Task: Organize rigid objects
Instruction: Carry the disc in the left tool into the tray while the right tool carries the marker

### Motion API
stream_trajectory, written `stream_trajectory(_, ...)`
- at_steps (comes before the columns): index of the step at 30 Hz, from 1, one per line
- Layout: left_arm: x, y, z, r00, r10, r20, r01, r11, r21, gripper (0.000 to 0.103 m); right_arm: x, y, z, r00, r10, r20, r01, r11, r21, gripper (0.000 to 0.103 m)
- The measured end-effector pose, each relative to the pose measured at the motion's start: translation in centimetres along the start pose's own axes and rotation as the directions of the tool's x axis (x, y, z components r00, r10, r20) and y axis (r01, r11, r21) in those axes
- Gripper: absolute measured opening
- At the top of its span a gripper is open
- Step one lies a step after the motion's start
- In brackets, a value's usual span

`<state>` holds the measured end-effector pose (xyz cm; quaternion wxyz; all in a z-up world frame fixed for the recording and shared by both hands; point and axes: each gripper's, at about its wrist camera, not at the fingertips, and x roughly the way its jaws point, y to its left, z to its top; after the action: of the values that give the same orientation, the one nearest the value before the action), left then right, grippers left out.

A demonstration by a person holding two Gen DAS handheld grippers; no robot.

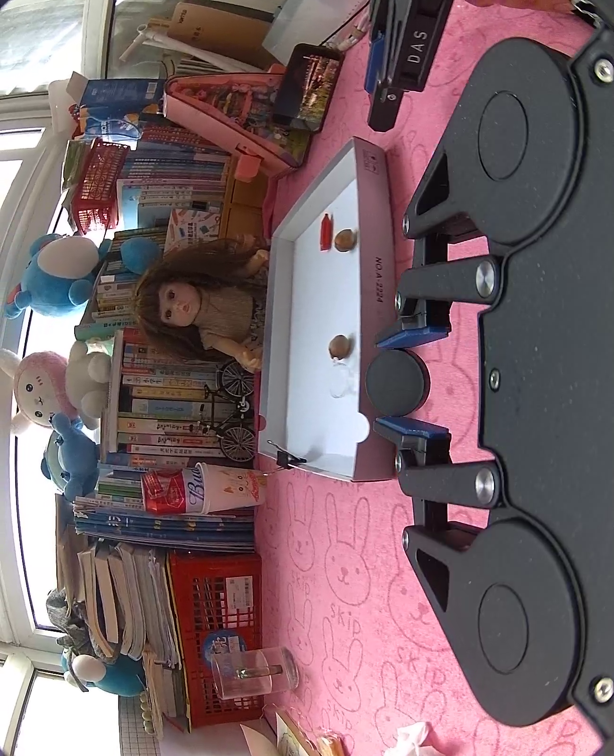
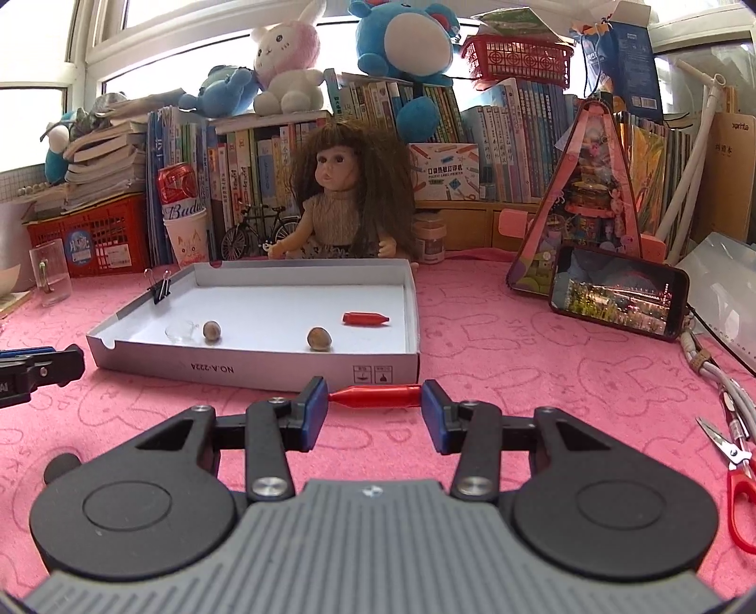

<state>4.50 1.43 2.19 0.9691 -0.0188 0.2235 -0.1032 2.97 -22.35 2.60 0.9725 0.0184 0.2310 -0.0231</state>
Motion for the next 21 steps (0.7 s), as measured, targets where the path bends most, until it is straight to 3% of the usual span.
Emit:
stream_trajectory(11, 3.0, 0.1, 3.0, 1.0, 0.003, 0.001, -0.003, 0.999, -0.039, 0.03, 1.7, 0.8, 1.8, 1.0, 0.012, 0.018, -0.012, 1.0, 0.02, 0.049)
stream_trajectory(21, 7.4, 0.6, 6.1, 0.998, -0.01, -0.055, 0.006, 0.998, -0.065, 0.03, 5.6, -0.3, 4.3, 0.998, 0.024, -0.05, -0.02, 0.995, 0.094, 0.049)
